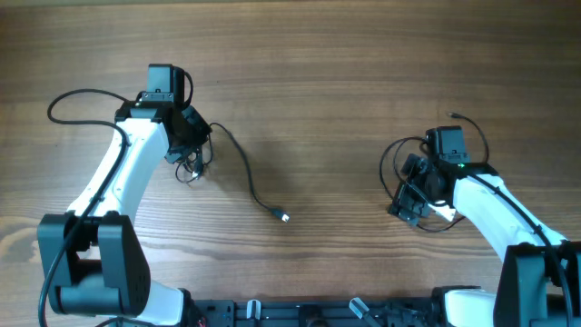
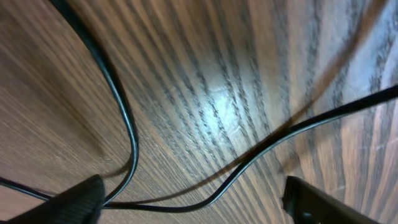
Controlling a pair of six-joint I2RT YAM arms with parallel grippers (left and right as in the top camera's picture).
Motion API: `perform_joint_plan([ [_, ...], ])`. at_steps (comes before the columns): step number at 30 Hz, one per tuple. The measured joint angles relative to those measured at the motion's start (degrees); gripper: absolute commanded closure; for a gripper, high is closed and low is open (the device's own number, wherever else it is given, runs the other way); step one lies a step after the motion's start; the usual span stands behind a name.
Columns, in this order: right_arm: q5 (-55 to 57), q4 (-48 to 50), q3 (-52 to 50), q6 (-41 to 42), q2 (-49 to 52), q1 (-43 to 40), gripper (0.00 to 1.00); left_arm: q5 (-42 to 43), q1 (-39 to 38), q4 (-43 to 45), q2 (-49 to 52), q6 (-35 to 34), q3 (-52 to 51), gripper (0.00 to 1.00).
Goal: Untangle cables
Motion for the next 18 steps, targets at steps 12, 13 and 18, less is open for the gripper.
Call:
perform_joint_plan([
  [12,-4.3,12.2,3.1,-23.3,9.0,0.1,0.95,0.0,0.0,-1.8,0.0,0.0,0.0,0.79],
  [13,-2.6,13.8,3.7,-29.9,9.6,-0.1,0.95,0.0,0.0,-1.9,0.0,0.0,0.0,0.8],
  [18,14.7,4.8,14.8,-71.2,11.6,-10.2,0.95,0.0,0.0,-2.6,0.0,0.0,0.0,0.8],
])
